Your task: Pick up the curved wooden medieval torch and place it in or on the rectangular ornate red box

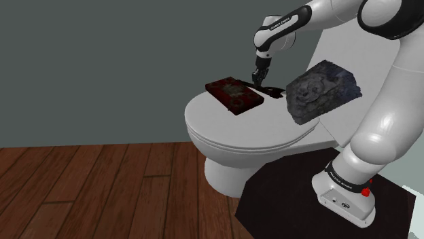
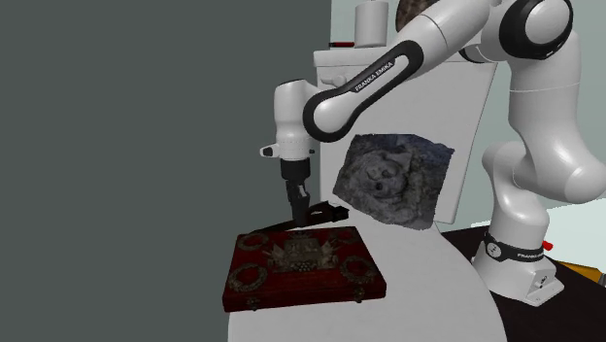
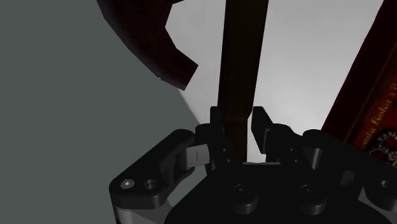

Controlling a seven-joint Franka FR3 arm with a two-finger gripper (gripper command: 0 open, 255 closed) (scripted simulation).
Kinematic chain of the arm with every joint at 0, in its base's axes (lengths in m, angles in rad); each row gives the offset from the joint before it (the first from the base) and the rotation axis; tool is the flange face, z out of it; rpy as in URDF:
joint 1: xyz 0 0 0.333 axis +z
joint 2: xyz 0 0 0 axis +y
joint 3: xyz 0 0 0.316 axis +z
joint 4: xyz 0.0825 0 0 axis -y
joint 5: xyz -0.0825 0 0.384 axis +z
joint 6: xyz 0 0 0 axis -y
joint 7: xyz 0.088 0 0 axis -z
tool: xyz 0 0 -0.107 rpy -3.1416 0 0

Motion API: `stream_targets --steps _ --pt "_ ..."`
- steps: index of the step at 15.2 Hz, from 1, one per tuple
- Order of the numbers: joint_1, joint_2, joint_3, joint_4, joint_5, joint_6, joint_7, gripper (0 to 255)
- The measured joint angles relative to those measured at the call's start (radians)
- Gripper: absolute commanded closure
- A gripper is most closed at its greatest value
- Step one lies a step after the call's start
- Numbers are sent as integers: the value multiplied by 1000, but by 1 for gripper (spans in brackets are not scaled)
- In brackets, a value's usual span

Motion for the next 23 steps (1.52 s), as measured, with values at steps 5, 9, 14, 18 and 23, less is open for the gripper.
stream_targets --steps 5,9,14,18,23 --pt "-4 -1 1 11 0 -35 -12 255" --pt "-5 -16 0 29 -6 -86 -8 255" --pt "-3 -44 -1 67 -14 -156 3 255" --pt "2 -41 2 70 -24 -148 3 0" --pt "23 -26 14 6 -62 -3 10 0"
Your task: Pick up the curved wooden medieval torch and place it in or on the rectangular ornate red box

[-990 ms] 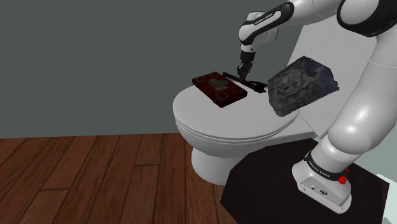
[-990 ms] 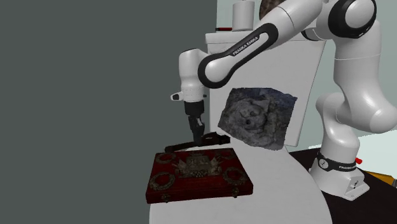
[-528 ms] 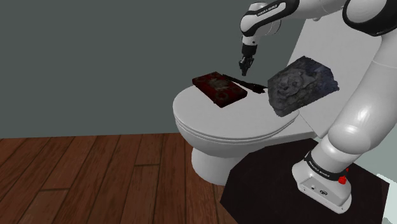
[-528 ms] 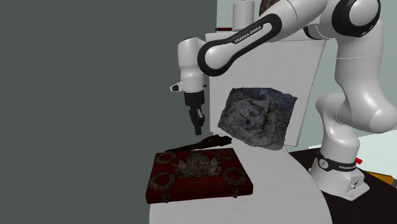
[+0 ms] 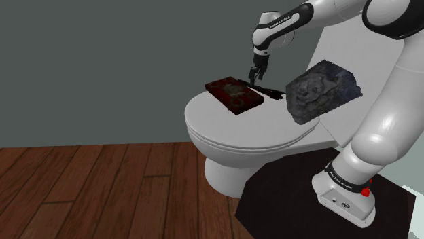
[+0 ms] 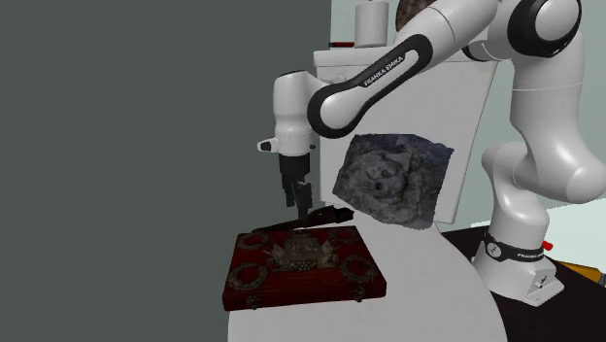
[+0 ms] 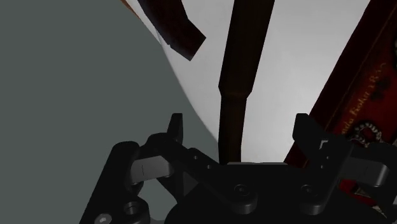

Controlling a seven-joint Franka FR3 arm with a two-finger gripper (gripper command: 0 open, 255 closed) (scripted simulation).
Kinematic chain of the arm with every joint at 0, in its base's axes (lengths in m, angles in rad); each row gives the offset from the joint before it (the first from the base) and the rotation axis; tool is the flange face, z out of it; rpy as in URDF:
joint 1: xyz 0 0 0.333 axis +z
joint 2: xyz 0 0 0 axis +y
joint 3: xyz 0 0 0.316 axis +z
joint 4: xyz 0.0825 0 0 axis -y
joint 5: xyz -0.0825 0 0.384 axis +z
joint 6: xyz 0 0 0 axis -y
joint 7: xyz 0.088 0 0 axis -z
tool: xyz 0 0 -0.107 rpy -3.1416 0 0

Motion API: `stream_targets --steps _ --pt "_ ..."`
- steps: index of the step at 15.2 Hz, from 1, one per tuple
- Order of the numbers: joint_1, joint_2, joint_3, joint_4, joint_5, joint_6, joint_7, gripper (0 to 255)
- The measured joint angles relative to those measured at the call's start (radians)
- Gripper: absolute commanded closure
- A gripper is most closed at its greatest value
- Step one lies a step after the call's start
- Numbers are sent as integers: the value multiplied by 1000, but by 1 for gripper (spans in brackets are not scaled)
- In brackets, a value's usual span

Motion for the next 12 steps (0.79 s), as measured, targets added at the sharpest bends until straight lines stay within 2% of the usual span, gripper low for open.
stream_targets --steps 5,11,12 --pt "0 39 3 -21 6 62 -2 0" --pt "0 42 3 -26 6 71 -3 0" --pt "0 42 3 -26 6 71 -3 255"
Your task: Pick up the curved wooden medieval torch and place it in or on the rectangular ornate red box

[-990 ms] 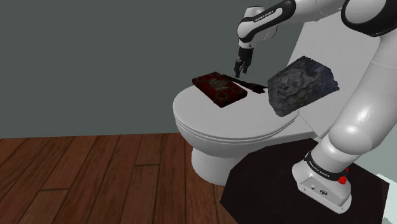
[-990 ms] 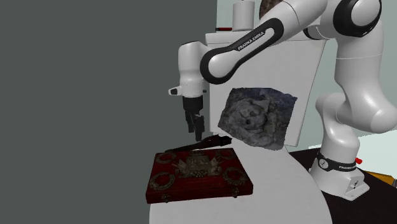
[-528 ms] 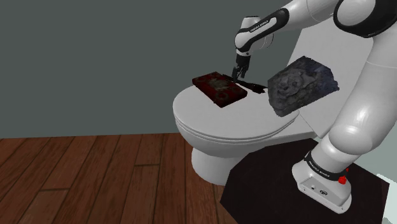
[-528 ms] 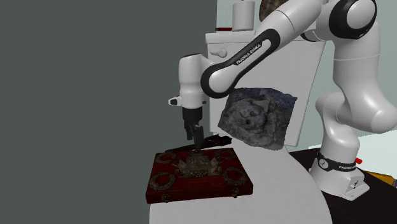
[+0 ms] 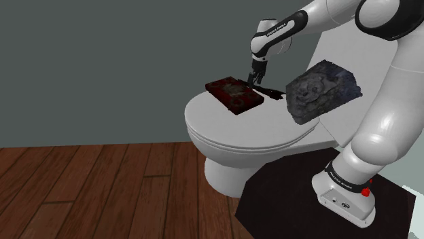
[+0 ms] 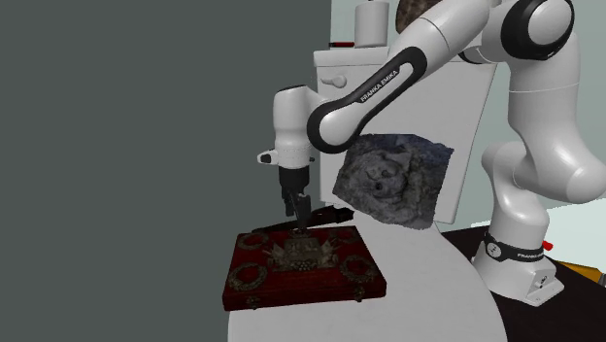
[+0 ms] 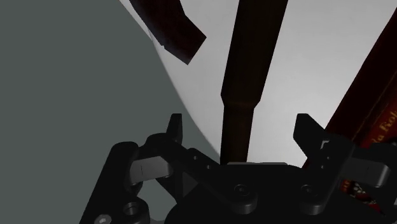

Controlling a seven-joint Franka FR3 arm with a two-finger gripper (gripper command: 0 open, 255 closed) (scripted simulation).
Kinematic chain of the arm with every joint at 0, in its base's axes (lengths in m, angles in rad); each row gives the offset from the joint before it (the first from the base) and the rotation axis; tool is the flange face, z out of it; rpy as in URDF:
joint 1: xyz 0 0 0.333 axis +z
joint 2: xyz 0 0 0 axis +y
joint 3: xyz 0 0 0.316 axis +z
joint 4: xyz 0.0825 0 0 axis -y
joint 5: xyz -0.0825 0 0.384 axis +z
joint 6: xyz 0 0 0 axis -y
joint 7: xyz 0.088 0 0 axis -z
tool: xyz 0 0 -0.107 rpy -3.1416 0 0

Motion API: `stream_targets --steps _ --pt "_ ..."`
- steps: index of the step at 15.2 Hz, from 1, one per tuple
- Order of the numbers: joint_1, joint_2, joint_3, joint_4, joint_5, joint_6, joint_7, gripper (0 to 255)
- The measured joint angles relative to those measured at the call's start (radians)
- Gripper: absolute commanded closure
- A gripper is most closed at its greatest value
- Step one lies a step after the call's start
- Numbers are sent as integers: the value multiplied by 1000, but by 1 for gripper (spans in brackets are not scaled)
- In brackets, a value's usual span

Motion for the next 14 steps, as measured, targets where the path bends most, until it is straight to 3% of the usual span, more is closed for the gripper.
stream_targets --steps 14 --pt "1 -24 -1 14 -5 -37 3 255"
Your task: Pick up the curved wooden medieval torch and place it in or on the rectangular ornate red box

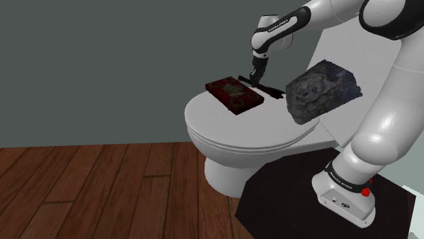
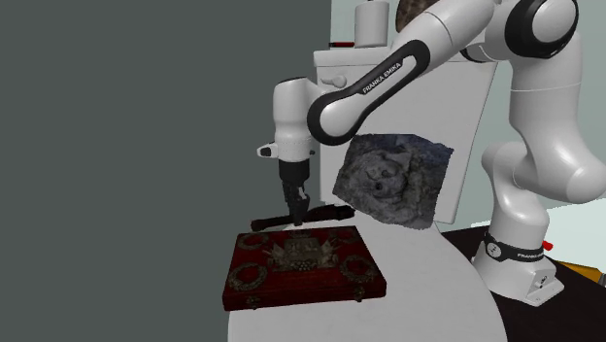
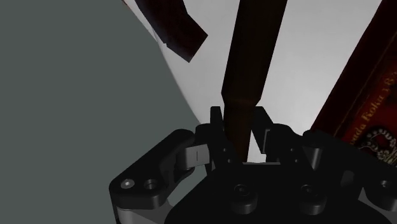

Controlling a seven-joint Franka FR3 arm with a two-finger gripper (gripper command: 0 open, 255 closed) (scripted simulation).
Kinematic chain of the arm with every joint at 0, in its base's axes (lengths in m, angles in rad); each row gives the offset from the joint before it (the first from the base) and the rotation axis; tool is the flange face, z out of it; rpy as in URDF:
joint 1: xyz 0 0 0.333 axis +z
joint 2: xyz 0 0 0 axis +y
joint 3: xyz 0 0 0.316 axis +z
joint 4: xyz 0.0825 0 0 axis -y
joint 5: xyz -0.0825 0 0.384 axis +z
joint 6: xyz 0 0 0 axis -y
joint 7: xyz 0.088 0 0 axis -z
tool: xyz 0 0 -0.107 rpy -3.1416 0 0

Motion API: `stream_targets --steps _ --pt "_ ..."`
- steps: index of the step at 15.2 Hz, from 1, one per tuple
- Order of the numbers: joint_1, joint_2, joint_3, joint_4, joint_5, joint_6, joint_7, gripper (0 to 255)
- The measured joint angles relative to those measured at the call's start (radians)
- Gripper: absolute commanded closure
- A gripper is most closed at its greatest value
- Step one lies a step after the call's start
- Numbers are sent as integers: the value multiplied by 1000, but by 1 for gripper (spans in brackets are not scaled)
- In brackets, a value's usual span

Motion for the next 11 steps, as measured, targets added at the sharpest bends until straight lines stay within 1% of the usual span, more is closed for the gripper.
stream_targets --steps 11 --pt "2 -62 -2 72 -12 -134 8 255"
